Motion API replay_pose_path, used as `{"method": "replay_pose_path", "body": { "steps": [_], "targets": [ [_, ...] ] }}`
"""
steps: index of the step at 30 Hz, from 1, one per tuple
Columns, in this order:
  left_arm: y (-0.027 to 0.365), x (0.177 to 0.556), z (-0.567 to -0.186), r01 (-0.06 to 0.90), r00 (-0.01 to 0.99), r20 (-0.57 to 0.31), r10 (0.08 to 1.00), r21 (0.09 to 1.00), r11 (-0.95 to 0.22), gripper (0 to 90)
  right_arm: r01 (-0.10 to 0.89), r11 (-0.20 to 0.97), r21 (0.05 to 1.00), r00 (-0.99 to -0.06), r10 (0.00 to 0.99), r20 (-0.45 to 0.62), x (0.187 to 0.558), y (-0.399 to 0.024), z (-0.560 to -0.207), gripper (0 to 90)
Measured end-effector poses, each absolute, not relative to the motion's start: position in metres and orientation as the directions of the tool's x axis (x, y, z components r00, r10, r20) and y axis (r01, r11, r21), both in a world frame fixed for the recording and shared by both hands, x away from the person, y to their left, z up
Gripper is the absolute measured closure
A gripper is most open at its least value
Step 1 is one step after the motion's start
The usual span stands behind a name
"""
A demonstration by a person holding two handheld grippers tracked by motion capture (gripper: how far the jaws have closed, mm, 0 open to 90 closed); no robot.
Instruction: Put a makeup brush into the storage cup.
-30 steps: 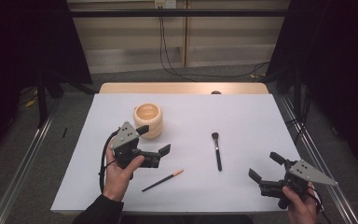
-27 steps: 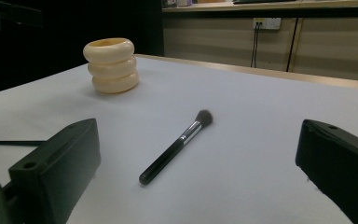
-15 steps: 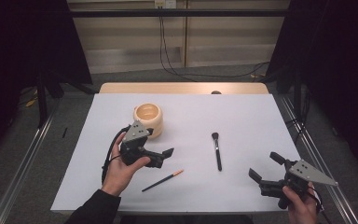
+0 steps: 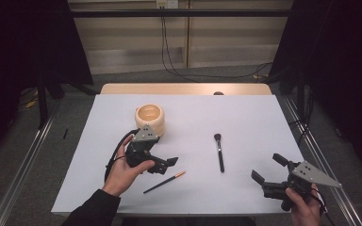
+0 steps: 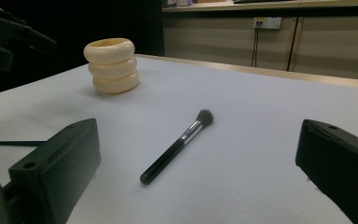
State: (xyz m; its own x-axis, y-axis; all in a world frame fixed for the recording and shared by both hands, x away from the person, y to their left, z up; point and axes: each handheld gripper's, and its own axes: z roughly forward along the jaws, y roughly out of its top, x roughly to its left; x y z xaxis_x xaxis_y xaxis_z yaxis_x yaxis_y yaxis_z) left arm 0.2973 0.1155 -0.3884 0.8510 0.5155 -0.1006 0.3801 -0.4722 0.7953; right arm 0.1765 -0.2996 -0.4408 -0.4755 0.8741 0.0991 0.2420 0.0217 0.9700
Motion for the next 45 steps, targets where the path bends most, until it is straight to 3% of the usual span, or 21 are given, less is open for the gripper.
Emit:
{"method": "replay_pose_path", "body": {
  "steps": [14, 24, 30, 31, 33, 34, 37, 45],
  "targets": [
    [0.108, 0.305, -0.401, 0.379, 0.891, -0.070, 0.449, 0.660, -0.648, 5.7, 0.242, 0.022, 0.970, -0.475, 0.875, 0.099, 0.176, -0.299, -0.441, 0.0],
    [0.104, 0.311, -0.407, 0.378, 0.914, -0.101, 0.392, 0.563, -0.735, 4.7, 0.240, 0.019, 0.971, -0.475, 0.874, 0.100, 0.176, -0.299, -0.441, 0.0],
    [0.100, 0.311, -0.409, 0.363, 0.926, -0.099, 0.364, 0.496, -0.788, 13.2, 0.242, 0.023, 0.970, -0.480, 0.872, 0.099, 0.176, -0.299, -0.441, 0.0],
    [0.098, 0.309, -0.411, 0.409, 0.906, -0.126, 0.404, 0.509, -0.757, 13.9, 0.239, 0.024, 0.971, -0.479, 0.873, 0.097, 0.177, -0.299, -0.441, 0.0],
    [0.098, 0.311, -0.410, 0.390, 0.918, -0.137, 0.372, 0.472, -0.790, 18.6, 0.240, 0.024, 0.970, -0.479, 0.872, 0.097, 0.176, -0.299, -0.441, 0.0],
    [0.095, 0.309, -0.411, 0.421, 0.904, -0.152, 0.400, 0.487, -0.765, 20.5, 0.240, 0.024, 0.970, -0.478, 0.873, 0.097, 0.176, -0.299, -0.441, 0.0],
    [0.094, 0.311, -0.412, 0.397, 0.916, -0.143, 0.375, 0.454, -0.798, 19.6, 0.242, 0.019, 0.970, -0.477, 0.873, 0.101, 0.176, -0.299, -0.440, 0.0],
    [0.087, 0.308, -0.422, 0.354, 0.935, -0.133, 0.328, 0.357, -0.865, 29.4, 0.241, 0.021, 0.970, -0.478, 0.873, 0.100, 0.176, -0.299, -0.441, 0.0]
  ]
}}
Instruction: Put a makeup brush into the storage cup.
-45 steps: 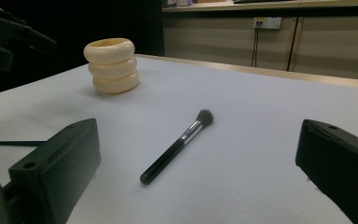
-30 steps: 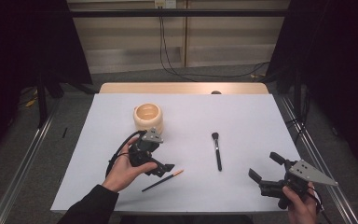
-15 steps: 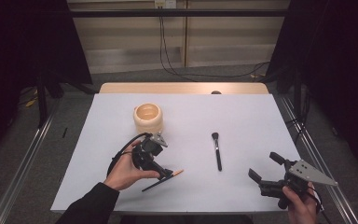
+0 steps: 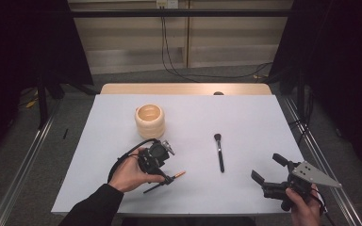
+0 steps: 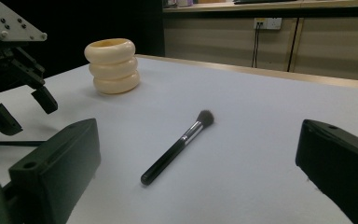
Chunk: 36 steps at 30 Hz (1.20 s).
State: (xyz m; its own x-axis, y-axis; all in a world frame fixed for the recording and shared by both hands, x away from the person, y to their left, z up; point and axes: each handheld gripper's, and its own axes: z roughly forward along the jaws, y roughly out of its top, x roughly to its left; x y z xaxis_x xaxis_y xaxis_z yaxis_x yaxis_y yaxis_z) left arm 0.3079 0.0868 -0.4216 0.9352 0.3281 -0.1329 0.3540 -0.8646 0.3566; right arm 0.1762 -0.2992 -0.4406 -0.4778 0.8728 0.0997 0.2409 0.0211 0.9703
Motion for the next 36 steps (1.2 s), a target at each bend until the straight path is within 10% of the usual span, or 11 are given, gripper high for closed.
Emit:
{"method": "replay_pose_path", "body": {
  "steps": [36],
  "targets": [
    [0.060, 0.307, -0.443, 0.365, 0.930, -0.109, 0.350, 0.207, -0.908, 68.6, 0.243, 0.028, 0.970, -0.482, 0.871, 0.096, 0.177, -0.299, -0.441, 0.0]
  ]
}}
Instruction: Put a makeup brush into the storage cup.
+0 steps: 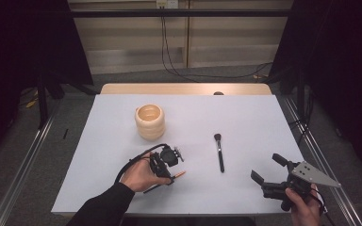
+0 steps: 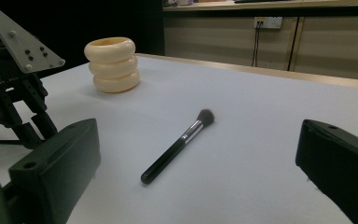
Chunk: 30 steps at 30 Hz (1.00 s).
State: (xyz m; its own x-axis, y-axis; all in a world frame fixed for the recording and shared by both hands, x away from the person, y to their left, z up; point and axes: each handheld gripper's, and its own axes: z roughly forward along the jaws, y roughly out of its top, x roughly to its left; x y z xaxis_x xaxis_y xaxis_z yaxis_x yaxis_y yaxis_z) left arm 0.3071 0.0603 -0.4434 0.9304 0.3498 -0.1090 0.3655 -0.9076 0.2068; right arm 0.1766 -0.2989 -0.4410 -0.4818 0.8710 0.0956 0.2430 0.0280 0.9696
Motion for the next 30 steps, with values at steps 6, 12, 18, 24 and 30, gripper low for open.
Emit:
{"method": "replay_pose_path", "body": {
  "steps": [6, 12, 18, 24, 30],
  "targets": [
    [0.051, 0.306, -0.443, 0.384, 0.923, -0.077, 0.376, 0.154, -0.911, 73.7, 0.248, 0.029, 0.968, -0.483, 0.870, 0.098, 0.176, -0.298, -0.441, 0.0],
    [0.053, 0.309, -0.443, 0.359, 0.933, -0.075, 0.352, 0.156, -0.920, 80.1, 0.247, 0.028, 0.968, -0.483, 0.870, 0.098, 0.176, -0.298, -0.441, 0.0],
    [0.054, 0.310, -0.444, 0.371, 0.929, -0.079, 0.362, 0.163, -0.914, 83.5, 0.250, 0.024, 0.968, -0.481, 0.871, 0.102, 0.176, -0.298, -0.441, 0.0],
    [0.058, 0.311, -0.444, 0.396, 0.918, -0.110, 0.382, 0.190, -0.898, 83.5, 0.253, 0.023, 0.967, -0.482, 0.870, 0.105, 0.176, -0.298, -0.441, 0.0],
    [0.061, 0.314, -0.442, 0.383, 0.923, -0.126, 0.365, 0.181, -0.906, 83.6, 0.253, 0.028, 0.967, -0.485, 0.869, 0.102, 0.176, -0.298, -0.441, 0.0]
  ]
}}
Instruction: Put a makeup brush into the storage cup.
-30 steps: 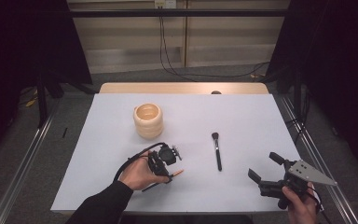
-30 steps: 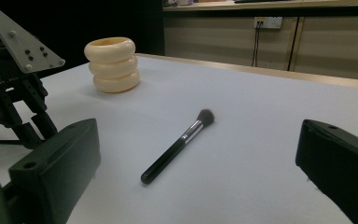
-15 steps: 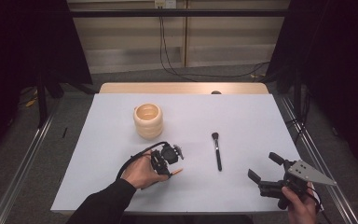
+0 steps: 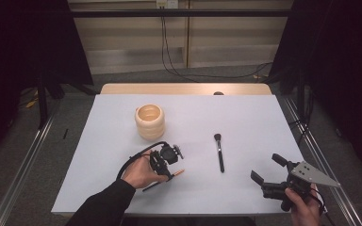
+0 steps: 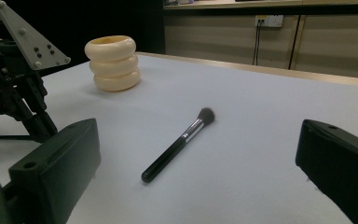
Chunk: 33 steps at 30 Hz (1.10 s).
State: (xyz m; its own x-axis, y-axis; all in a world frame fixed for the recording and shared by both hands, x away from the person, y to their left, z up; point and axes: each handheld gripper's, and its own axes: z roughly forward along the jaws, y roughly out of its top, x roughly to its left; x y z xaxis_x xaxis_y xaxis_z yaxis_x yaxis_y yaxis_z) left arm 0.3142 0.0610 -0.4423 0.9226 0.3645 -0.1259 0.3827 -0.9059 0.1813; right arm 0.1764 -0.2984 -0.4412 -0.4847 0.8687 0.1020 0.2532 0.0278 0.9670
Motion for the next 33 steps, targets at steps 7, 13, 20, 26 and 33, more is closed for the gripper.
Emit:
{"method": "replay_pose_path", "body": {
  "steps": [7, 13, 20, 26, 33],
  "targets": [
    [0.069, 0.315, -0.442, 0.431, 0.902, -0.158, 0.403, 0.248, -0.867, 83.6, 0.253, 0.027, 0.967, -0.482, 0.870, 0.101, 0.177, -0.299, -0.441, 0.0],
    [0.075, 0.314, -0.435, 0.442, 0.896, -0.172, 0.408, 0.290, -0.849, 83.6, 0.252, 0.023, 0.967, -0.481, 0.870, 0.105, 0.177, -0.298, -0.441, 0.0],
    [0.082, 0.311, -0.424, 0.448, 0.894, -0.202, 0.400, 0.389, -0.805, 83.6, 0.251, 0.025, 0.968, -0.481, 0.871, 0.102, 0.177, -0.299, -0.441, 0.0],
    [0.091, 0.311, -0.416, 0.423, 0.906, -0.215, 0.365, 0.448, -0.787, 83.6, 0.247, 0.027, 0.969, -0.478, 0.873, 0.097, 0.176, -0.298, -0.441, 0.0],
    [0.098, 0.307, -0.415, 0.446, 0.894, -0.222, 0.390, 0.539, -0.714, 83.6, 0.247, 0.026, 0.969, -0.477, 0.874, 0.098, 0.176, -0.298, -0.441, 0.0]
  ]
}}
